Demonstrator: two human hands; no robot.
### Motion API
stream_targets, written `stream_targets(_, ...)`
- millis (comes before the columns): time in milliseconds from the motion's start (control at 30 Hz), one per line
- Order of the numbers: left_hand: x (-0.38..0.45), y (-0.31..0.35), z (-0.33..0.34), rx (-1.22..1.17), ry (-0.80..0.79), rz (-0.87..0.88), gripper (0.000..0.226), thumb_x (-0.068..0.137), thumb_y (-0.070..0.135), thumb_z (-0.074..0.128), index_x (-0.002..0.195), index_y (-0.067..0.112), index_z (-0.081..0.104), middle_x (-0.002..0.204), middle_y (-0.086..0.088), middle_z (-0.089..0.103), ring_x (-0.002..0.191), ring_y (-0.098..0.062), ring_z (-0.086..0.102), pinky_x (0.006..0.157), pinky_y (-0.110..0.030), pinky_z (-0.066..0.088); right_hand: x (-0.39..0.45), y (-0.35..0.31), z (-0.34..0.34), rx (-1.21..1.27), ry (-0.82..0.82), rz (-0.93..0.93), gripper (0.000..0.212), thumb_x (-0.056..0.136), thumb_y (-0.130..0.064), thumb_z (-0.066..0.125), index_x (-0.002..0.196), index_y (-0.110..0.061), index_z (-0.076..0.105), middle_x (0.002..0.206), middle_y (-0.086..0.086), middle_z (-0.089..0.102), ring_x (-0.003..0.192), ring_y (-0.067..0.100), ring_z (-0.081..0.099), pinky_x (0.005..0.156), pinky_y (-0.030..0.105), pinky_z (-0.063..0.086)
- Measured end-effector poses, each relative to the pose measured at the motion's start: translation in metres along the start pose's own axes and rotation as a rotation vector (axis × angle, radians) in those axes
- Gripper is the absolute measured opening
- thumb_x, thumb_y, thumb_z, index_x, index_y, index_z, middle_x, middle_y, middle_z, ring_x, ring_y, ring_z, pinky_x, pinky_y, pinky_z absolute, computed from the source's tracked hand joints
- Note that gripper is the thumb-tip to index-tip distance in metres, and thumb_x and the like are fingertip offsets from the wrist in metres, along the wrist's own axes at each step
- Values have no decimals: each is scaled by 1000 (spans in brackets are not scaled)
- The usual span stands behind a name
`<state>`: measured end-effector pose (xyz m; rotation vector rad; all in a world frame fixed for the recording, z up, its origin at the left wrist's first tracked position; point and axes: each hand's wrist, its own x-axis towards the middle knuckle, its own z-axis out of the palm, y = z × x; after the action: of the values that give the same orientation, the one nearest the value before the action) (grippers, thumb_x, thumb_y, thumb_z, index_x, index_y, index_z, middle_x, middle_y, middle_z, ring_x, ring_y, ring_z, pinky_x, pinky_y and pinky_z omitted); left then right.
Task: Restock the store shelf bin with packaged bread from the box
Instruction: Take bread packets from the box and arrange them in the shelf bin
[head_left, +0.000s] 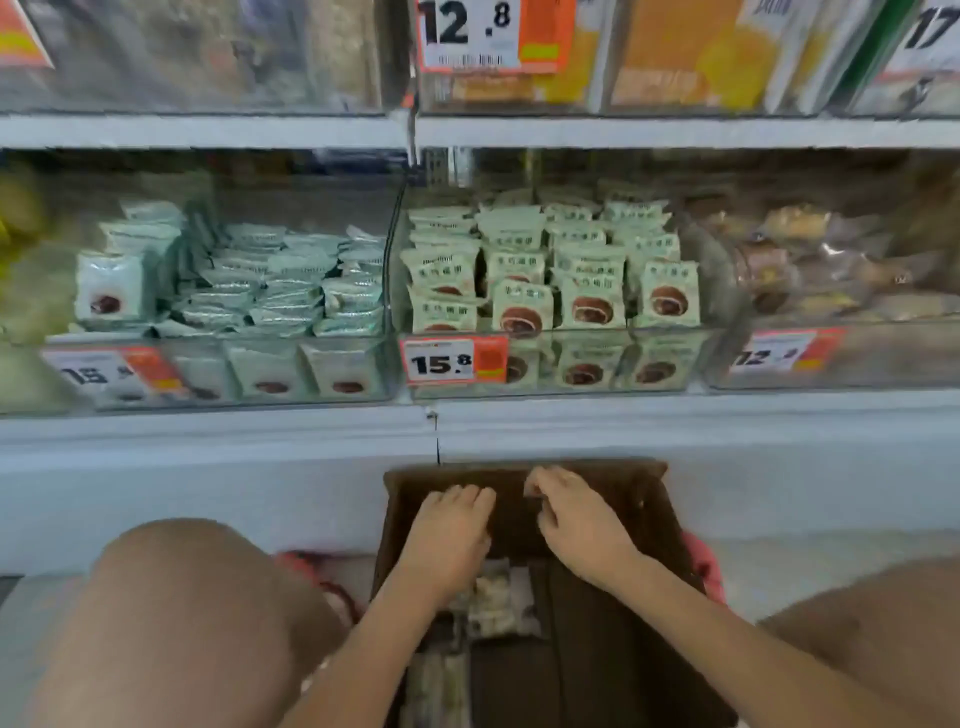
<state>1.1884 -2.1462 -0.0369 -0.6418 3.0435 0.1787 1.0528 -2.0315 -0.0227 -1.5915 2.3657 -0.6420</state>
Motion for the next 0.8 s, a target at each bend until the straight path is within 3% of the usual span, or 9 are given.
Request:
stream_targets(167, -32, -45, 80, -123, -381, -242, 35, 94, 20, 45, 128, 13, 42, 130, -10, 47, 120, -28, 46, 95, -38, 41, -17, 39, 89, 46, -346, 325, 29, 89, -17, 52, 117, -22, 48, 118, 3, 51, 107, 23, 53, 87, 39, 49)
stream_targets(267, -33, -51, 106, -188, -475, -276, 45, 94, 12, 45, 138, 11, 37, 135, -11, 44, 122, -29, 45, 94, -36, 41, -18, 52, 131, 125, -541, 506, 50, 90, -21, 57, 135, -18, 37, 132, 10, 47, 118, 27, 49, 91, 34, 47)
stream_targets(333, -32, -49, 122, -326, -512, -326, 52, 96, 15, 45, 146, 13, 29, 145, -12, 36, 128, -29, 42, 100, -33, 39, -17, 57, 154, 123, -631, 567, 62, 91, -18, 56, 145, -17, 24, 145, 13, 36, 132, 32, 37, 101, 36, 42)
stream_targets(433, -33, -49, 146, -361, -556, -371, 49, 98, 16, 44, 145, 13, 30, 144, -13, 38, 125, -29, 45, 102, -34, 39, -6, 64, 173, -90, -751, 479, 77, 90, -1, 51, 151, -20, 7, 157, 10, 10, 143, 36, 15, 109, 45, 30)
stream_targets(533, -37, -50, 160, -380, -583, -359, 45, 97, 15, 43, 141, 14, 35, 141, -11, 40, 122, -29, 47, 99, -35, 42, 18, 69, 186, -294, -740, 304, 84, 88, -2, 55, 152, -17, 2, 159, 6, 4, 144, 31, 12, 110, 47, 26)
stream_targets(600, -39, -52, 167, -392, -604, -360, 43, 97, 18, 43, 139, 15, 37, 140, -10, 41, 121, -29, 48, 99, -37, 43, 27, 73, 200, -312, -787, 282, 86, 90, -3, 54, 152, -19, -4, 160, 3, -3, 146, 27, 7, 112, 47, 22)
stream_targets(700, -40, -55, 177, -433, -649, -395, 40, 97, 18, 42, 137, 15, 42, 138, -11, 44, 118, -29, 50, 98, -38, 44, 22, 74, 219, -341, -827, 274, 93, 87, -2, 56, 151, -23, -7, 159, 7, 6, 145, 31, 11, 115, 47, 14)
stream_targets(800, -45, -50, 185, -471, -723, -439, 42, 97, 16, 43, 140, 14, 41, 141, -11, 43, 123, -28, 48, 102, -32, 41, 7, 74, 225, -362, -799, 253, 101, 82, -15, 67, 151, -22, -6, 151, 14, 21, 139, 34, 19, 113, 50, 16)
